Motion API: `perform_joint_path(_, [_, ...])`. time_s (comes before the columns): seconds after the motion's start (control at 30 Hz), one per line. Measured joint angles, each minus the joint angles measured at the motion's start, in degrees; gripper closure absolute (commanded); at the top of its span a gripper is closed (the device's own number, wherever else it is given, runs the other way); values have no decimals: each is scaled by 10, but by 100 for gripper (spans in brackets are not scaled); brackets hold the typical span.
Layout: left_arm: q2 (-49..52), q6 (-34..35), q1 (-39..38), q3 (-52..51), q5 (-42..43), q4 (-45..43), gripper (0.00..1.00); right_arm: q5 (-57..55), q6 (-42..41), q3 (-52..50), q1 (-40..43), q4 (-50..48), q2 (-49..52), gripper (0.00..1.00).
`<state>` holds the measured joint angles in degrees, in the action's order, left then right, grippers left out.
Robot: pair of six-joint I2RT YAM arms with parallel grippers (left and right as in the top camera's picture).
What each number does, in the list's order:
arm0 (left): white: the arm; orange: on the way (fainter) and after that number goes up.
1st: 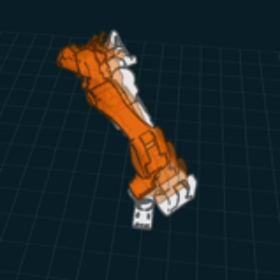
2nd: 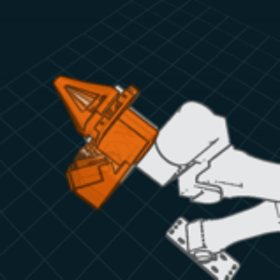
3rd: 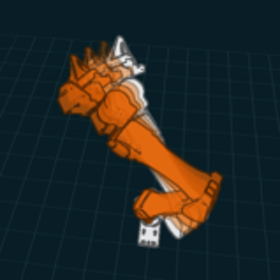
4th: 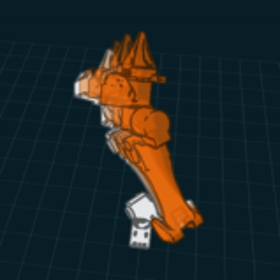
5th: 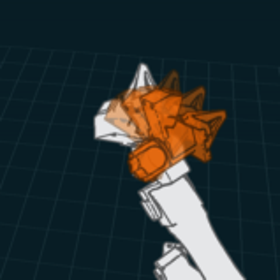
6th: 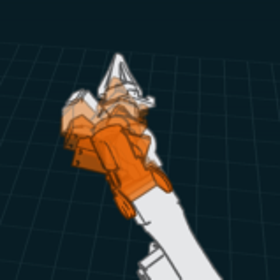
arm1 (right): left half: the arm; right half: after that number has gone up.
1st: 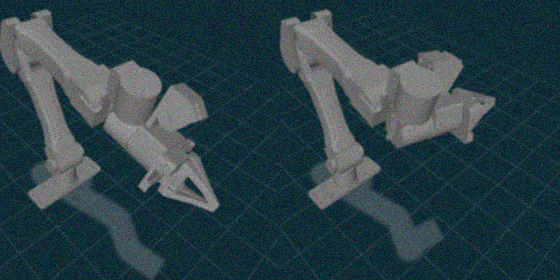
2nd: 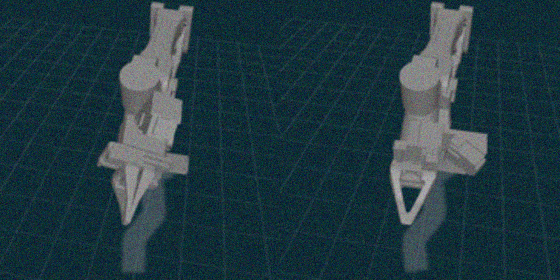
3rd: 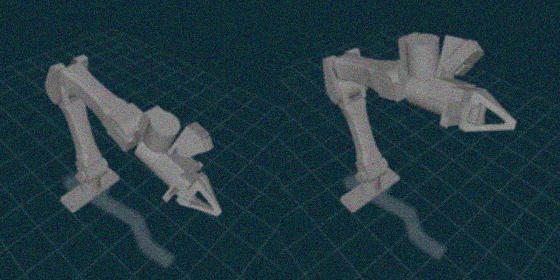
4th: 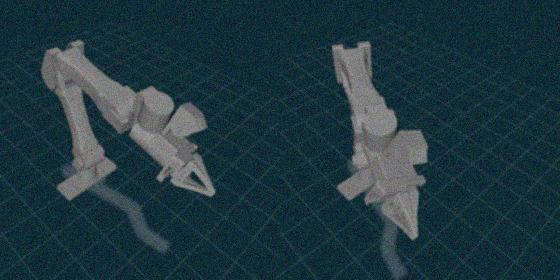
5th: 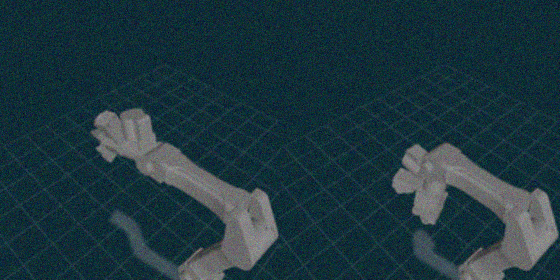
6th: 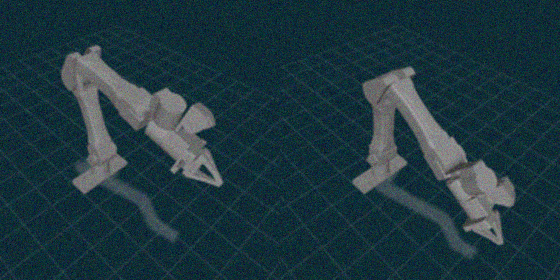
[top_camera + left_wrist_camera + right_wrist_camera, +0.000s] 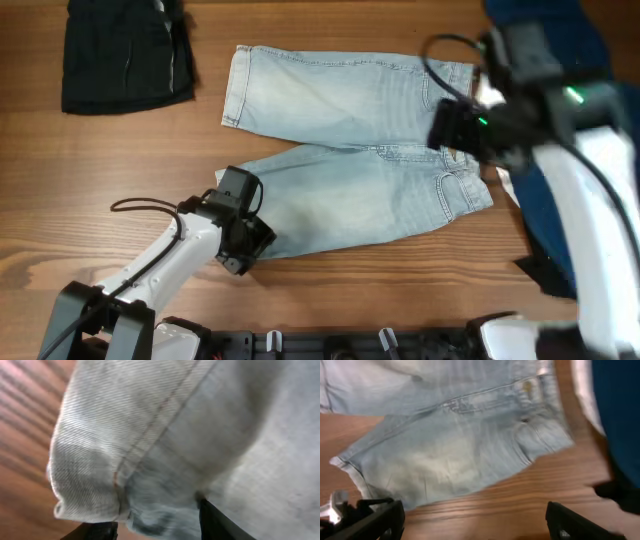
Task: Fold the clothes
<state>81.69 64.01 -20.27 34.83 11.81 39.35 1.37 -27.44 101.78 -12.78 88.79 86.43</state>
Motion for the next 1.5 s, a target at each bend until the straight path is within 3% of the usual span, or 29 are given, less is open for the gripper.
perform_joint_path(0.1, [-1,1,-1,1,-4,-7,42,-67,-56,0,1,32,-106,9])
perform_joint_path(0.17, [-2,2,-2,1,-6,-12,41,-112,-93,0,6,34,-160,0])
perform_joint_path(0.27, [-2,2,-3,2,-9,-16,41,-179,-144,-8,41,35,-219,0])
perform_joint_path(0.43, [-3,4,-3,2,-14,-28,37,-201,-283,-196,85,6,-200,5])
perform_joint_path(0.53, [-3,4,-3,3,-21,-35,37,-195,-374,-357,89,-67,-187,8])
perform_joint_path(0.7, [-4,4,-4,4,-50,-58,38,-160,-352,-527,89,-303,-193,5])
perform_joint_path(0.8, [-4,4,-4,4,-64,-64,41,-99,-297,-593,90,-428,-171,15])
perform_joint_path(0.97, [-4,4,-4,4,-79,-66,44,-30,-261,-598,90,-448,-60,40])
perform_joint_path(1.13, [-3,4,-4,4,-90,-66,50,-11,-255,-598,90,-498,11,45])
perform_joint_path(1.17, [-3,4,-4,4,-92,-66,55,-10,-252,-599,90,-512,16,46])
perform_joint_path(1.2, [-3,3,-4,4,-96,-66,68,-10,-249,-598,90,-530,23,46])
perform_joint_path(1.23, [-2,1,-4,3,-104,-66,82,-14,-247,-595,90,-530,28,52])
perform_joint_path(1.3, [-1,1,-4,2,-123,-61,96,-19,-236,-589,90,-529,36,89])
perform_joint_path(1.33, [1,-3,-4,1,-136,-59,96,-23,-220,-585,90,-537,42,96])
perform_joint_path(1.5, [1,-3,-4,1,-139,-60,96,2,-160,-579,103,-552,50,96])
